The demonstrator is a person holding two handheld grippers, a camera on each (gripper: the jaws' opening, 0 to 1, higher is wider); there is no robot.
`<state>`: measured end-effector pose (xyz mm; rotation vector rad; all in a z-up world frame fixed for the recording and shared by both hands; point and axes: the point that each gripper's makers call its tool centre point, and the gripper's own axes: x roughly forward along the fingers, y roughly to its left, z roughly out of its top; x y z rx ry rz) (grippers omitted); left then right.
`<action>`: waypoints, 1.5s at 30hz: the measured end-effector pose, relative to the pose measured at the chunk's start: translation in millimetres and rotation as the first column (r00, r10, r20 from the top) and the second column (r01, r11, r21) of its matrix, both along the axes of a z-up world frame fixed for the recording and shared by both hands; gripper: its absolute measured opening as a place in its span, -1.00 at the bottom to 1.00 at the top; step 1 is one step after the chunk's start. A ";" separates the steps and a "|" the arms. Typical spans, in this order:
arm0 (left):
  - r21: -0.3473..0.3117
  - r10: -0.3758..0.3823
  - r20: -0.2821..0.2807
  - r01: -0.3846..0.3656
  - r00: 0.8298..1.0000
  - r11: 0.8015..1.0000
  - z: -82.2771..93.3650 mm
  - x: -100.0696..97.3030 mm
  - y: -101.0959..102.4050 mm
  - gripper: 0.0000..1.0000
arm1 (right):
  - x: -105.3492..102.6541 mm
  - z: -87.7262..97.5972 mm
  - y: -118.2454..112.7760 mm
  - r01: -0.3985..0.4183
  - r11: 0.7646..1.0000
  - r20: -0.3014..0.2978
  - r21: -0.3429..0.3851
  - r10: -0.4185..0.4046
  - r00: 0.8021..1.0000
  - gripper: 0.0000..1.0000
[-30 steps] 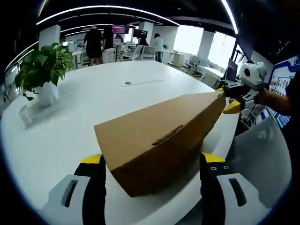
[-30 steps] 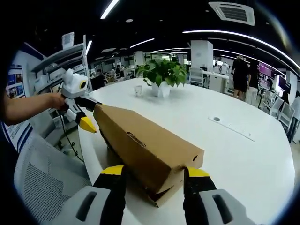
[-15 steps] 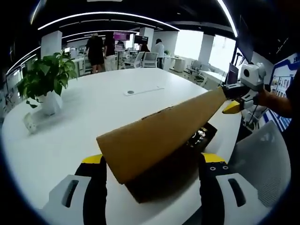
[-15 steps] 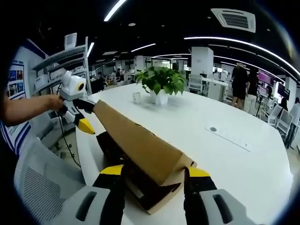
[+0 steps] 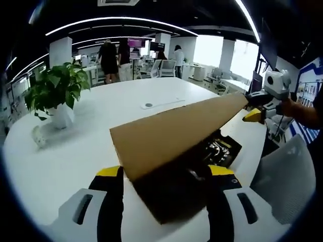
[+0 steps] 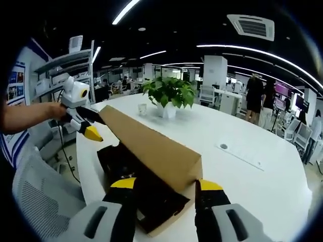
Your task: Operate the shoe box by opening the lid, removing the specified soft item, and placing it in the target area until the item is outside and the box remains undamaged.
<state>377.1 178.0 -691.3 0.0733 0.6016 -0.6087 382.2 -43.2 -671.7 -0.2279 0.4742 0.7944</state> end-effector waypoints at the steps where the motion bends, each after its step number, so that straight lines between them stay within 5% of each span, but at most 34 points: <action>1: 0.002 0.002 0.003 -0.002 1.000 1.000 0.4 1.3 0.8 0.24 | 1.2 0.3 -0.2 0.001 1.000 0.003 -0.001 -0.001 1.000 -0.20; 11: 0.012 0.035 0.015 -0.035 0.999 0.999 6.1 18.8 7.7 0.03 | 14.7 6.1 -0.8 0.011 1.000 0.025 -0.001 -0.011 1.000 -0.24; 36: 0.070 0.183 0.079 -0.189 0.980 0.980 13.9 60.8 41.1 -0.96 | 43.2 13.9 -2.7 0.042 0.999 0.065 0.013 -0.043 0.997 -0.28; 45: 0.074 0.201 0.078 -0.207 0.977 0.976 11.5 69.3 41.8 -0.96 | 52.0 14.3 -4.8 0.050 0.998 0.088 0.025 -0.052 0.995 -0.32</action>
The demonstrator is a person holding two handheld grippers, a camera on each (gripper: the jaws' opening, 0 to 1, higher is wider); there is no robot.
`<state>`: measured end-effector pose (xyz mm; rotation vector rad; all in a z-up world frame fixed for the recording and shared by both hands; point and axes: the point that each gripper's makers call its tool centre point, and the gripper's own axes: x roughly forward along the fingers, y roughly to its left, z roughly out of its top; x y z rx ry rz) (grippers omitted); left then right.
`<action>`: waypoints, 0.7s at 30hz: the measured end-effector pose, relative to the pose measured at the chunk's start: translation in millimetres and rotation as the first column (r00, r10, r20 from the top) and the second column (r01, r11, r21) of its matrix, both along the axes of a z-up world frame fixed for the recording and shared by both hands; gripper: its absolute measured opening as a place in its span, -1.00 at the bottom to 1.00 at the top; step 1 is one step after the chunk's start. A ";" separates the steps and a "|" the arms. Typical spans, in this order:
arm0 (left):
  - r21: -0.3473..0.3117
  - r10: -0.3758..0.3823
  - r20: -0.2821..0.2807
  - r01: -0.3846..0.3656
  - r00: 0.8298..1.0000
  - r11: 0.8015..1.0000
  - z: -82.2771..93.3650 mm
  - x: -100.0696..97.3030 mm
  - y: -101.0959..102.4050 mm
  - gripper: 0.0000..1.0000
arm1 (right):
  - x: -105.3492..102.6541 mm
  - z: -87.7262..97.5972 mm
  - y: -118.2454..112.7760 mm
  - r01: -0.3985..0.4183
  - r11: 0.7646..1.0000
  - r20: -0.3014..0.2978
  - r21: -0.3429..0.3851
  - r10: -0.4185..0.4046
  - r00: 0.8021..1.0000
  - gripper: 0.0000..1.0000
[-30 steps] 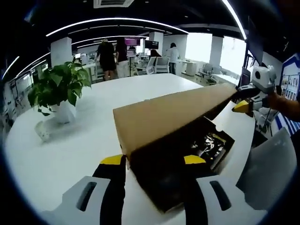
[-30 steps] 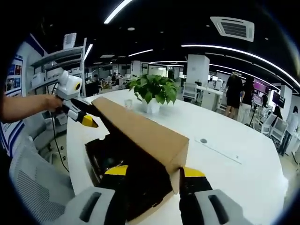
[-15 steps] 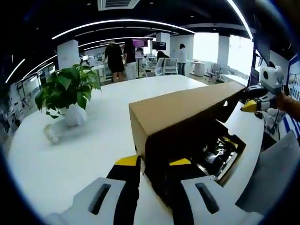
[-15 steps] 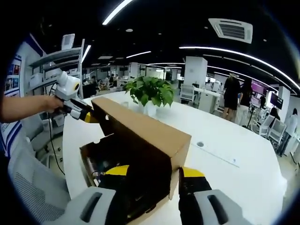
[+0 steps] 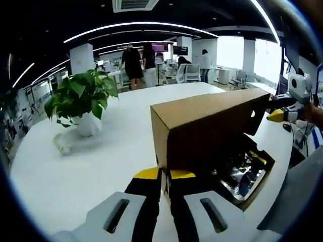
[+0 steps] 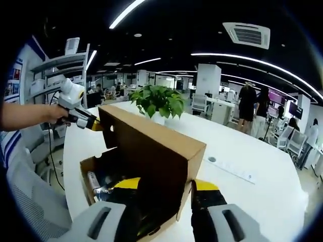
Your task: Operate the shoe box by opening the lid, removing the specified soft item, and placing it in the target area until the item is outside and the box remains undamaged.
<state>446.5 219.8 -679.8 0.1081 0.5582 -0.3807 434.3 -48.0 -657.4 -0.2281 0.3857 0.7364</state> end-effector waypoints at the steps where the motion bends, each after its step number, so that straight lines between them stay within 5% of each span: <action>1: -0.003 0.005 -0.001 -0.005 1.000 1.000 0.2 1.1 0.6 -0.96 | 0.5 0.0 -0.4 0.002 1.000 0.005 0.003 -0.002 1.000 -0.33; 21: -0.001 0.011 -0.003 -0.011 1.000 1.000 2.2 15.6 3.1 -0.97 | 0.4 -49.3 -26.3 0.077 0.995 -0.033 -0.063 -0.080 0.996 -0.52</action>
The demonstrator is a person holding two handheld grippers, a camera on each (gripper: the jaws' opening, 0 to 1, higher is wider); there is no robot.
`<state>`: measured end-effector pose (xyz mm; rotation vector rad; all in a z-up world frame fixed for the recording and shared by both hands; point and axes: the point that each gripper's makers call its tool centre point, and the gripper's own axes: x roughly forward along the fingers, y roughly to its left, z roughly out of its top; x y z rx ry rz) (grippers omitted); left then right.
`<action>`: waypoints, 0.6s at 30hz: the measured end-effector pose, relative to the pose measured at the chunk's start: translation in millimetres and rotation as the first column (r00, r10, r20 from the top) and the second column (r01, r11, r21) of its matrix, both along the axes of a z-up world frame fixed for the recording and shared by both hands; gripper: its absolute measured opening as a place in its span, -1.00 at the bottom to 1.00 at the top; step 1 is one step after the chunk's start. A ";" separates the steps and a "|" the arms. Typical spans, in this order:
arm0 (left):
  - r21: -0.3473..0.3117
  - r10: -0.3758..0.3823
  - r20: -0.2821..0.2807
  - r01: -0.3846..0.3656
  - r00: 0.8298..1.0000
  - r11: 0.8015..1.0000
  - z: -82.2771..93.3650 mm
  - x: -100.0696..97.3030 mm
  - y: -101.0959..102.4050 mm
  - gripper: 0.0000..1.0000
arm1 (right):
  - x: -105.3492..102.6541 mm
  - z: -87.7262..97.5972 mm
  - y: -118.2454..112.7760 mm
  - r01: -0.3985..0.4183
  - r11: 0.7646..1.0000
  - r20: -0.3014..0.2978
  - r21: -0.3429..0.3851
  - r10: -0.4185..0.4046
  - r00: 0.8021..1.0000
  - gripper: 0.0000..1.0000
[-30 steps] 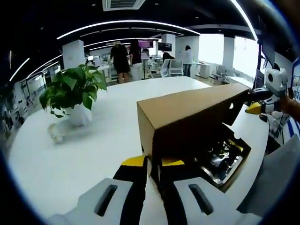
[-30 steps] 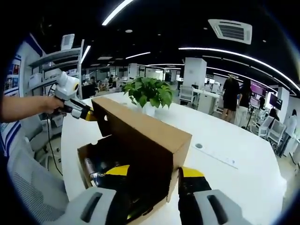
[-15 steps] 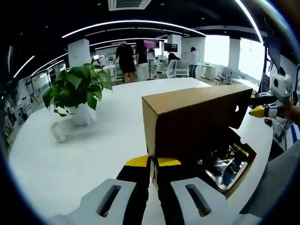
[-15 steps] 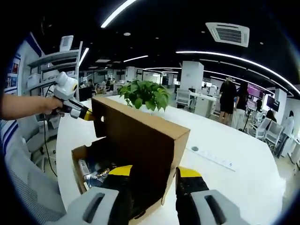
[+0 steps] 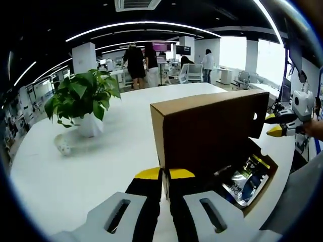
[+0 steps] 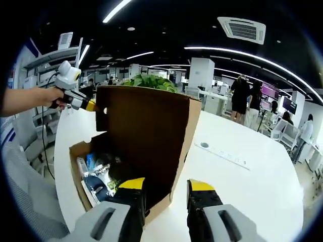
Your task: Operate the shoe box by opening the lid, removing the specified soft item, and placing it in the target area until the item is outside and the box remains undamaged.
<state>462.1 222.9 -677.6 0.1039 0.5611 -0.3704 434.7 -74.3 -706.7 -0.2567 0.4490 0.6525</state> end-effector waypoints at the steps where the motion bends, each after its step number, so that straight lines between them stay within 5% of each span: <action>1: -0.001 0.001 0.000 -0.001 1.000 1.000 0.0 0.6 0.1 -0.97 | 0.4 -0.4 -0.4 0.002 1.000 0.003 -0.001 -0.002 1.000 -0.55; 18: 0.000 -0.003 0.000 0.003 1.000 1.000 0.1 15.0 0.1 -0.98 | 17.4 -31.4 -1.0 0.017 0.998 0.014 -0.068 -0.016 1.000 -0.95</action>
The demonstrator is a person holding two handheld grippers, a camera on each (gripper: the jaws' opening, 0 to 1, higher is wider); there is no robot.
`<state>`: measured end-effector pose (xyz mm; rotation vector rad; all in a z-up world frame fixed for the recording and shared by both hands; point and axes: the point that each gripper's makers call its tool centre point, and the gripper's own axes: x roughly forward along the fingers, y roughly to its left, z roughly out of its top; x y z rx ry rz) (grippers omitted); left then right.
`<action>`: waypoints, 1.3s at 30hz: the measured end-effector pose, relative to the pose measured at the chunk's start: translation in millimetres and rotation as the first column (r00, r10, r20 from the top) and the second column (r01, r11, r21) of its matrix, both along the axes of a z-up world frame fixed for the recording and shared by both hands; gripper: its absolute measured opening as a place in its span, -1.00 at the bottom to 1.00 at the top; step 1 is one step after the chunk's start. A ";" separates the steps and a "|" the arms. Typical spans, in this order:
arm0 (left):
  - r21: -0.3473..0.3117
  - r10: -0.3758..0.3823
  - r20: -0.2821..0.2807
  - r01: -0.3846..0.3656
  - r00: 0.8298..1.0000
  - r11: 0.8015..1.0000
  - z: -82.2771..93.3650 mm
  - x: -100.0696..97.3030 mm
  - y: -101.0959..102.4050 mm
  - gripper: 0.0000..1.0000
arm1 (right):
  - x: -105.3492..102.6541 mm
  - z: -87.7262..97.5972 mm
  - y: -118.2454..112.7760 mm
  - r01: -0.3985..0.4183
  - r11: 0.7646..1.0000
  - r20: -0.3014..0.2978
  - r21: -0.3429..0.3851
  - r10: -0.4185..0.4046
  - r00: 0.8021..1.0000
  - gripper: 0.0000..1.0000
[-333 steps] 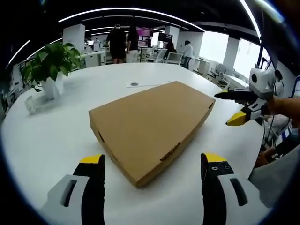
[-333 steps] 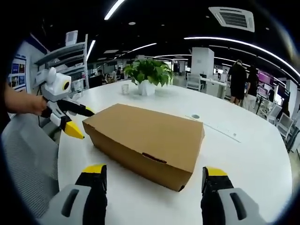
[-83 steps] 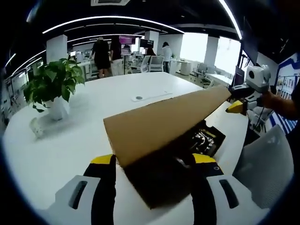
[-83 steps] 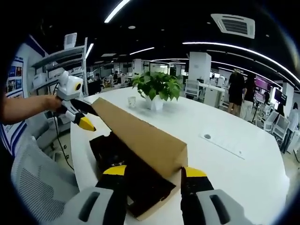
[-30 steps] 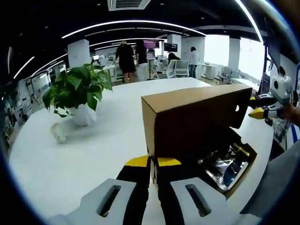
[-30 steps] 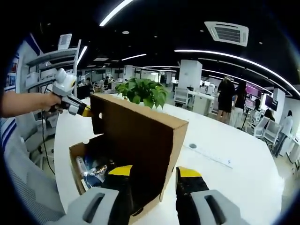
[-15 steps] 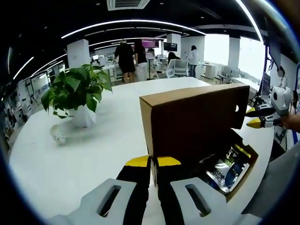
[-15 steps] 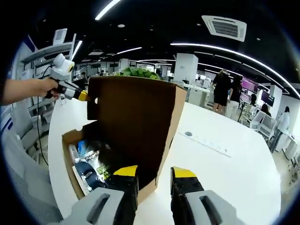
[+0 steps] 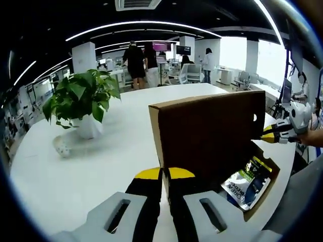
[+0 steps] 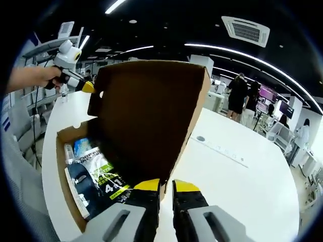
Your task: Operate the shoe box by opening the lid, removing the specified soft item, and placing it in the target area until the item is outside and the box remains undamaged.
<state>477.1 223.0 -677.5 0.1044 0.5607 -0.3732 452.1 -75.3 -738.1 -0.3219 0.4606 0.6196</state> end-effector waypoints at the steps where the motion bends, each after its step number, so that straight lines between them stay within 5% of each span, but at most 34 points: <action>1: -0.004 0.003 0.000 -0.003 1.000 1.000 0.0 0.7 0.0 -0.98 | 0.6 -0.8 0.5 -0.001 1.000 -0.003 0.000 0.001 1.000 -0.96; 12: 0.006 0.000 0.001 0.000 1.000 1.000 -4.2 4.4 -1.3 -0.96 | 4.5 -0.7 0.3 -0.023 0.999 0.019 -0.027 0.024 1.000 -1.00; 18: 0.056 0.003 -0.053 0.000 0.999 0.998 -24.5 -0.2 -1.1 -0.95 | 7.2 0.6 0.2 -0.026 0.999 0.026 -0.028 0.027 0.999 -1.00; 30: 0.042 0.026 -0.137 -0.020 0.990 0.999 -62.2 -16.8 -0.6 -0.97 | 9.6 0.9 0.8 -0.036 0.999 0.026 -0.035 0.037 0.999 -1.00; 39: 0.008 0.046 -0.125 -0.046 0.991 0.999 -60.2 -17.3 -3.9 -0.99 | 13.9 1.4 0.2 -0.035 0.999 0.025 -0.031 0.035 0.999 -1.00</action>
